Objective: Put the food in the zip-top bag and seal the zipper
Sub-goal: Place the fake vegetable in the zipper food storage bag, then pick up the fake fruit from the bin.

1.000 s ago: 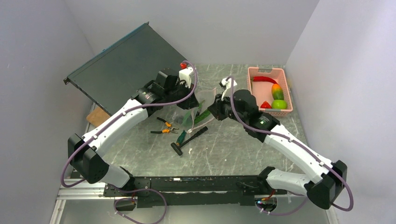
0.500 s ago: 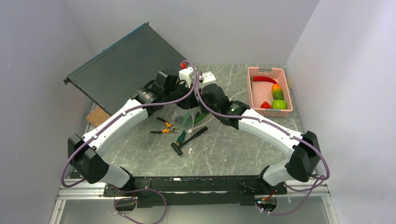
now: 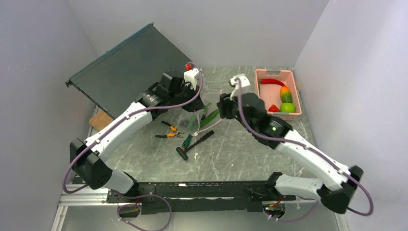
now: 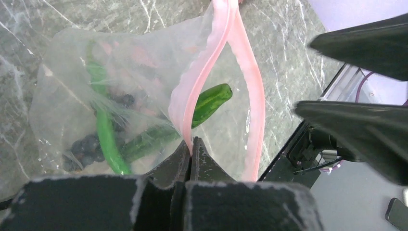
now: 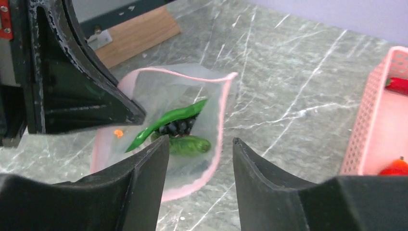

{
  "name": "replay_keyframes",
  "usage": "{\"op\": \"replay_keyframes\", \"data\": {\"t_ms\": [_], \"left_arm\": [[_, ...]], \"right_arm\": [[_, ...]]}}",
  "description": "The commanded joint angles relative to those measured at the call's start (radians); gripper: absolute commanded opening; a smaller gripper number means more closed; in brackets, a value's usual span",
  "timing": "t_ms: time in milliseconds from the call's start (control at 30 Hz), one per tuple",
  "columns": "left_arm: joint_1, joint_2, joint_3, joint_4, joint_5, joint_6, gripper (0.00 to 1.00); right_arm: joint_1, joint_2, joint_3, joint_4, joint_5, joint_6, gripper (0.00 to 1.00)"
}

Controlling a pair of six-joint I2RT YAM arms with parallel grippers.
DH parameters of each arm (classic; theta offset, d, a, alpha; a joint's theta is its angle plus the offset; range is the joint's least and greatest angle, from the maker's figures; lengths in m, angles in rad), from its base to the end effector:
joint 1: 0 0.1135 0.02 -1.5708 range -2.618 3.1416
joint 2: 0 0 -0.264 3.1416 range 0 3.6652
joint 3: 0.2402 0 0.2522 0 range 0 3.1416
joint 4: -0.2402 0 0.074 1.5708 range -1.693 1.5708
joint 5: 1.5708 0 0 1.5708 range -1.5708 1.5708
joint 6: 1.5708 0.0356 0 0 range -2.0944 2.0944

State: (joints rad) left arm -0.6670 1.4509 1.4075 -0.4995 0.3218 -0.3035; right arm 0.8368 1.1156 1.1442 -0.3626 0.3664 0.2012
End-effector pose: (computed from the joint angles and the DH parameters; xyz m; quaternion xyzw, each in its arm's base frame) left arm 0.2508 -0.2118 0.3692 0.2328 0.8312 -0.3498 0.3642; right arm 0.1759 0.1759 0.3824 -0.1500 0.7941 0.1538 0.5686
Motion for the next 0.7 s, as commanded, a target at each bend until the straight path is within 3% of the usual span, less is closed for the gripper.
{"op": "replay_keyframes", "data": {"t_ms": [0, 167, 400, 500, 667], "left_arm": [[0.004, -0.003, 0.029, 0.016, -0.017, 0.015, 0.00], [0.003, -0.005, 0.023, 0.023, -0.016, 0.013, 0.00], [0.003, -0.008, 0.023, 0.028, 0.004, 0.005, 0.00], [0.004, -0.011, 0.020, 0.034, 0.015, -0.002, 0.00], [0.003, -0.006, 0.030, 0.027, 0.032, -0.004, 0.00]], "right_arm": [[-0.001, -0.136, -0.096, -0.031, 0.122, -0.005, 0.55], [-0.072, -0.191, -0.164, -0.076, 0.361, 0.100, 0.66], [-0.504, -0.108, -0.197, -0.057, 0.134, 0.298, 0.70], [-0.613, 0.001, -0.171, -0.045, 0.097, 0.401, 0.74], [-0.713, 0.261, 0.007, -0.195, 0.122, 0.531, 0.78]]}}
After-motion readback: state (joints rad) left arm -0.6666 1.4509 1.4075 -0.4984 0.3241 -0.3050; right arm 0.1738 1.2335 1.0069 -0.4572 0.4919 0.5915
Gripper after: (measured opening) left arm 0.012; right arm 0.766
